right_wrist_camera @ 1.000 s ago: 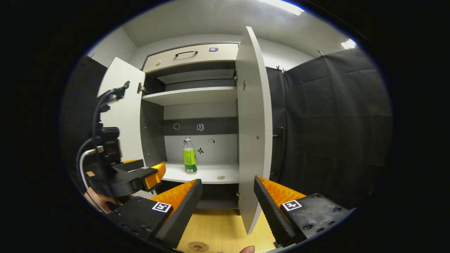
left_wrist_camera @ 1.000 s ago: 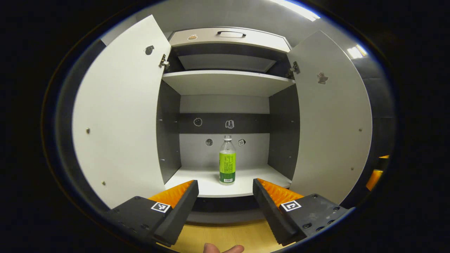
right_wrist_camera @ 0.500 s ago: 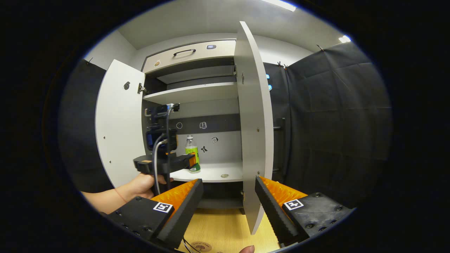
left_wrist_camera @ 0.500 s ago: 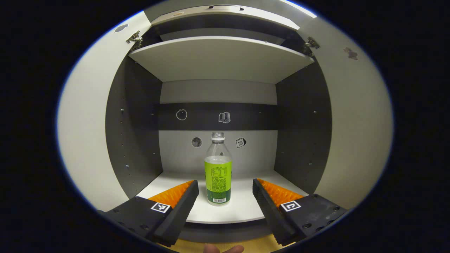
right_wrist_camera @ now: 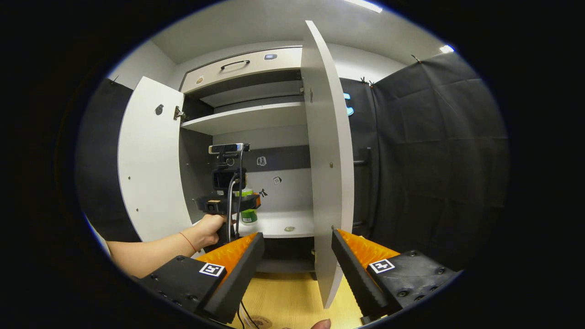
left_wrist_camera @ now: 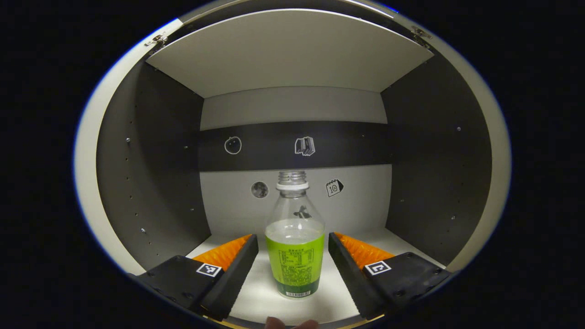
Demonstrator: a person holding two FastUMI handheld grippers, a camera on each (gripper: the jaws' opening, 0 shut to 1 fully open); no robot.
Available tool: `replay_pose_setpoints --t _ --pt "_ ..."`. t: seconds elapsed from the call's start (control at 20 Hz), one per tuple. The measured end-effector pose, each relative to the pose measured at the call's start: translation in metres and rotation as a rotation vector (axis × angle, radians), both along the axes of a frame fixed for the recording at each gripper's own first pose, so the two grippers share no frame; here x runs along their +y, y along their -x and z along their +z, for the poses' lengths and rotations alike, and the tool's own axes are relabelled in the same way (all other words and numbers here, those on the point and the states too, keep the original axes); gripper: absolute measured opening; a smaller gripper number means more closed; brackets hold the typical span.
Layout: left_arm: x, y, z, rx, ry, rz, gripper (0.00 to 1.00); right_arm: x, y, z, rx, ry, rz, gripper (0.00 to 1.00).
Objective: Grasp the bottle in the cabinet with the left hand and place it on the coaster, then close the right door with the right hand and the left door with the left hand.
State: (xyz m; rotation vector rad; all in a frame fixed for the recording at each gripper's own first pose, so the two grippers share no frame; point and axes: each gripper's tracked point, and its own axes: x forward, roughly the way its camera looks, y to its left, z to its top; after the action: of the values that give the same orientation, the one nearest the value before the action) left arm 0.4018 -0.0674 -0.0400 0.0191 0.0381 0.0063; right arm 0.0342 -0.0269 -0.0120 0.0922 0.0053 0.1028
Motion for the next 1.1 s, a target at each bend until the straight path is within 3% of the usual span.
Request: replay_pose_setpoints --t 0.15,0.2,0.5,1.1 --pt "0.0 -0.007 -0.001 -0.004 0.0 -0.013 0.93 -0.002 -0.005 -0.001 0.002 -0.007 -0.004 0.99" --pt "-0.001 -0.003 -0.001 -0.005 0.011 -0.02 0.8 -0.001 -0.006 -0.001 0.002 -0.007 0.0 0.98" --pt "0.007 0.035 0.012 -0.029 0.005 -0.045 0.79 -0.002 -0.006 0.001 -0.005 -0.008 -0.007 0.98" --pt "0.031 0.186 0.034 -0.098 0.078 -0.094 0.78 0.013 0.03 0.001 -0.014 0.011 0.005 0.98"
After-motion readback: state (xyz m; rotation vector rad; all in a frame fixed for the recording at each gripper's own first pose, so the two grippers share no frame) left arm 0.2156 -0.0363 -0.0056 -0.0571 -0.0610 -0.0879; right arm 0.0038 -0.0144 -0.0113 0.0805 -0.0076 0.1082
